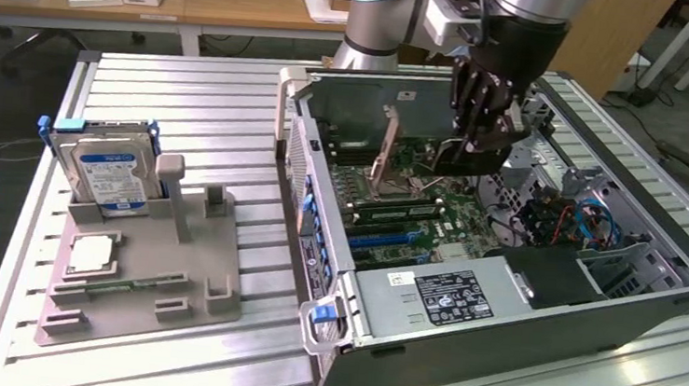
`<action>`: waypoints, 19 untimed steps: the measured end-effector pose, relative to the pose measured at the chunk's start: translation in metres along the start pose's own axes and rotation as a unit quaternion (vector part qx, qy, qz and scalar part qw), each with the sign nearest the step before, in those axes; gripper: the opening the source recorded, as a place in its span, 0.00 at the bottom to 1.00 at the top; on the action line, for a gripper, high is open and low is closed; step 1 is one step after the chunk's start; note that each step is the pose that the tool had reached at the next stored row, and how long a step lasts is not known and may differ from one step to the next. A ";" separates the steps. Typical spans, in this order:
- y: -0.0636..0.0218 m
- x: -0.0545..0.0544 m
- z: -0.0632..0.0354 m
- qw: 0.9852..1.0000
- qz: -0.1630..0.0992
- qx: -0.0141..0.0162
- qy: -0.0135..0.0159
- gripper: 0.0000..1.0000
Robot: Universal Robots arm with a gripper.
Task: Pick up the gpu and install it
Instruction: 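Insert the gpu into the slot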
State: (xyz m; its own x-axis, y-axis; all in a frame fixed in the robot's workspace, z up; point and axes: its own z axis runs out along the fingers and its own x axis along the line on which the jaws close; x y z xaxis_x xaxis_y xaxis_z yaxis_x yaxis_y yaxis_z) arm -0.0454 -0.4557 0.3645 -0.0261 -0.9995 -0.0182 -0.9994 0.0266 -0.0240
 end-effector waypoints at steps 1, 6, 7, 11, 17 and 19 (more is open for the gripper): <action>0.0012 0.000 0.0004 1.000 0.000 0.000 0.000 0.26; 0.0048 0.000 0.0027 1.000 0.000 0.000 0.000 0.26; 0.0052 0.000 0.0032 1.000 -0.001 0.000 0.000 0.26; 0.0067 0.000 0.0050 1.000 -0.004 0.000 0.000 0.26; 0.0076 0.000 0.0099 1.000 -0.004 0.000 0.000 0.26; 0.0078 0.000 0.0116 1.000 -0.004 0.000 0.000 0.26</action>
State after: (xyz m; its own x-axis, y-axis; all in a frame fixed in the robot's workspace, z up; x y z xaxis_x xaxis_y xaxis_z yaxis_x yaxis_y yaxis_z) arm -0.0529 -0.4557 0.3527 -0.0173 -0.9997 -0.0182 -0.9996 0.0177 -0.0240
